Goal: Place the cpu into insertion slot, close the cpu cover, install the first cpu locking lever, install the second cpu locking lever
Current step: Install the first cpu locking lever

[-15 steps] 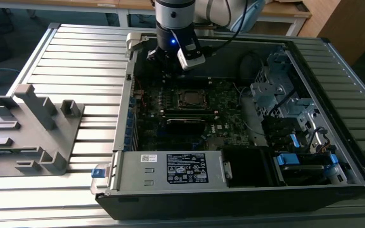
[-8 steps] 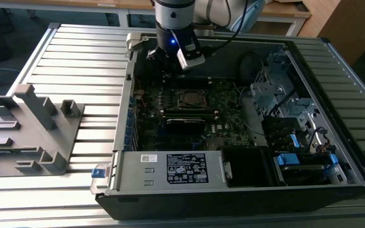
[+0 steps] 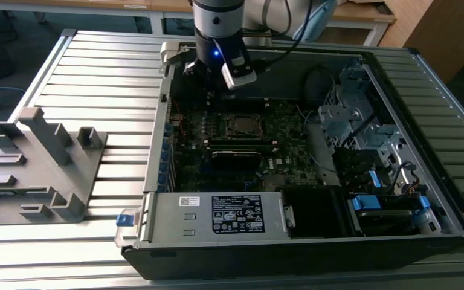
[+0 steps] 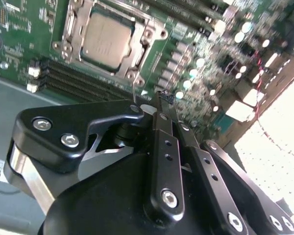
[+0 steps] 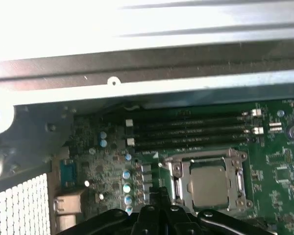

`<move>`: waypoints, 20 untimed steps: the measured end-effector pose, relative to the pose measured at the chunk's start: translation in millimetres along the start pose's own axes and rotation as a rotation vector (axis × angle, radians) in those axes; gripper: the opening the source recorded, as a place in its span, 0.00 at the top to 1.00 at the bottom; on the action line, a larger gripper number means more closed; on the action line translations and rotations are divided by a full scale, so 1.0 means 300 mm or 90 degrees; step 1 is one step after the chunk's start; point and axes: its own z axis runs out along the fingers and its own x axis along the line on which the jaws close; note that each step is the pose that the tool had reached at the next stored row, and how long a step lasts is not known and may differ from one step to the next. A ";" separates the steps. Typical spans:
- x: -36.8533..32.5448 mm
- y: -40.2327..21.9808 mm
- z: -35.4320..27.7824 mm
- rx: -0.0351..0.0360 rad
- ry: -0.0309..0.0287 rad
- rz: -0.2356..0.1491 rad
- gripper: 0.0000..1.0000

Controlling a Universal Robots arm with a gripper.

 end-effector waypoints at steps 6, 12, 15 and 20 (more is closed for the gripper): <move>0.014 -0.004 0.000 -0.0419 0.0042 0.001 0.90; 0.024 -0.007 -0.001 -0.0787 0.0080 0.003 0.90; 0.026 -0.007 0.000 -0.0809 0.0081 0.003 0.90; 0.028 -0.008 0.003 -0.0990 0.0100 0.004 0.90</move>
